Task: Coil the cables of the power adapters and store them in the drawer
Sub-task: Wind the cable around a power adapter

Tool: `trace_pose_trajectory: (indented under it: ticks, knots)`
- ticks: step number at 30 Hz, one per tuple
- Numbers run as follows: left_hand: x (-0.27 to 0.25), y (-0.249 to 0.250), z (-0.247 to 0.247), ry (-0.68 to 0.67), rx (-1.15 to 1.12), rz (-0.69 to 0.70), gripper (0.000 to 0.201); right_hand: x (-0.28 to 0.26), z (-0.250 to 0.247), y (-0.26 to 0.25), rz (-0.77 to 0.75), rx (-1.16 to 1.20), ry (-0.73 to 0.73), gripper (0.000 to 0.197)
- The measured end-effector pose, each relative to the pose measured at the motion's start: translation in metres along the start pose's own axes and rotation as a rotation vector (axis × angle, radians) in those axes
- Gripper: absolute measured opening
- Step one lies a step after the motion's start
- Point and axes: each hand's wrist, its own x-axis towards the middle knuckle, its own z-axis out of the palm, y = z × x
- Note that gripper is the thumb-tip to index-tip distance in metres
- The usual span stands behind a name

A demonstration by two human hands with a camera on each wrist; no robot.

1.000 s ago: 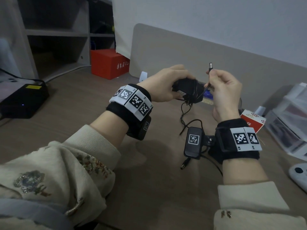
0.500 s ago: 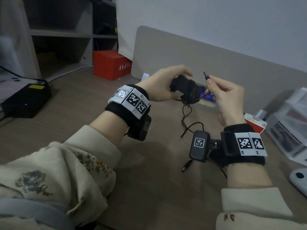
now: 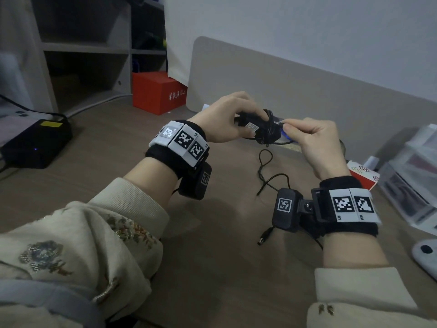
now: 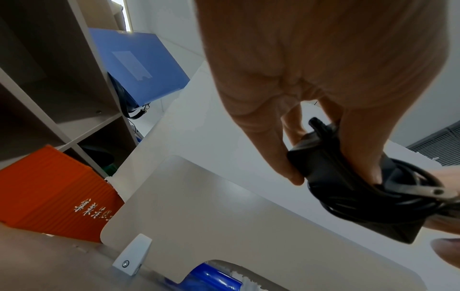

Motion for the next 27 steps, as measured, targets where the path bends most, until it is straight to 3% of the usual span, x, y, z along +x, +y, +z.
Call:
trace_pose_trajectory:
  ticks: [7, 14, 21, 27]
  knots:
    - [0.001, 0.004, 0.003, 0.028, -0.011, 0.007, 0.041, 0.000, -0.002, 0.002, -0.047, -0.010, -0.010, 0.019]
    - [0.000, 0.007, 0.009, 0.060, -0.104, -0.045, 0.054, 0.002, 0.013, 0.006, -0.034, -0.053, 0.062, 0.020]
    - [0.002, 0.009, 0.022, 0.070, -0.050, 0.011, 0.073, 0.000, 0.014, 0.010, 0.137, 0.199, 0.075, 0.013]
    - [0.004, 0.011, 0.027, 0.083, -0.016, 0.004, 0.073, -0.001, 0.021, 0.007, 0.245, 0.398, 0.070, 0.016]
